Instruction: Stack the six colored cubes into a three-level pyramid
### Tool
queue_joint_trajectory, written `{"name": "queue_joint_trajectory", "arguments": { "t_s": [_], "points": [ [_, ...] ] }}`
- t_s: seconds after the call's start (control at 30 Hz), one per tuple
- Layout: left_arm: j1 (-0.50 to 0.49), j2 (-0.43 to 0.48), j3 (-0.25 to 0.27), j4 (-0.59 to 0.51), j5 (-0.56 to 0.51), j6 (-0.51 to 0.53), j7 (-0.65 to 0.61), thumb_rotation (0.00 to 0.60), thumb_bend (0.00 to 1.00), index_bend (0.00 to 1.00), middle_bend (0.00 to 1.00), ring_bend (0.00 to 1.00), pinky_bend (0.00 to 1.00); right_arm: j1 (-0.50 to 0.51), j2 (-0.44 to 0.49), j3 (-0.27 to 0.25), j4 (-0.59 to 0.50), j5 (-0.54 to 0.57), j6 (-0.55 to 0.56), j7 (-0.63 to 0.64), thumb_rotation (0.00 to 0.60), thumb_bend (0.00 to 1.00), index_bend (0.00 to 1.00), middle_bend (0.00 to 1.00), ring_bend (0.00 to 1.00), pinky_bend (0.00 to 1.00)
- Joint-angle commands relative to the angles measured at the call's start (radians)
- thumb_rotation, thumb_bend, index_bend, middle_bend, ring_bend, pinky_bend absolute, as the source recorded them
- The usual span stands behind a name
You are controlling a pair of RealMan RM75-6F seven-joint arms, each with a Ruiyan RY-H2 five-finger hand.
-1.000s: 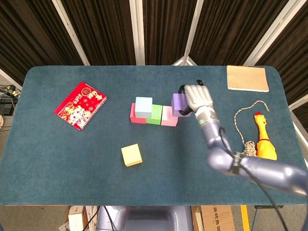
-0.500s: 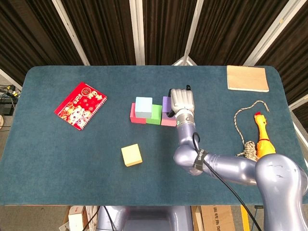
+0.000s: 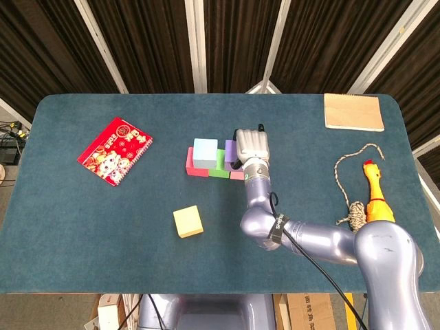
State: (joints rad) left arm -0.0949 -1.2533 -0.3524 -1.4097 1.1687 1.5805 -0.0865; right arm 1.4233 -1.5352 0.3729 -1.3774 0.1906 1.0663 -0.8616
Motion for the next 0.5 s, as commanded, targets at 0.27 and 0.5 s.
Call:
{"name": "queue_joint_trajectory", "arguments": {
  "t_s": [0.27, 0.5],
  "points": [
    [0.003, 0.005, -0.003, 0.002, -0.003, -0.003, -0.014, 0.6, 0.32, 0.16, 0.1, 0.01, 0.0, -0.003, -0.046, 0.044, 0.042, -0.01, 0.0, -0.034, 0.6, 0.39, 0.39, 0.5, 0.31, 0.0],
    [0.003, 0.007, -0.005, 0.003, -0.006, -0.005, -0.02, 0.6, 0.32, 0.16, 0.1, 0.01, 0.0, -0.014, -0.063, 0.069, 0.063, -0.028, -0.01, -0.043, 0.6, 0.39, 0.39, 0.5, 0.31, 0.0]
  ]
}}
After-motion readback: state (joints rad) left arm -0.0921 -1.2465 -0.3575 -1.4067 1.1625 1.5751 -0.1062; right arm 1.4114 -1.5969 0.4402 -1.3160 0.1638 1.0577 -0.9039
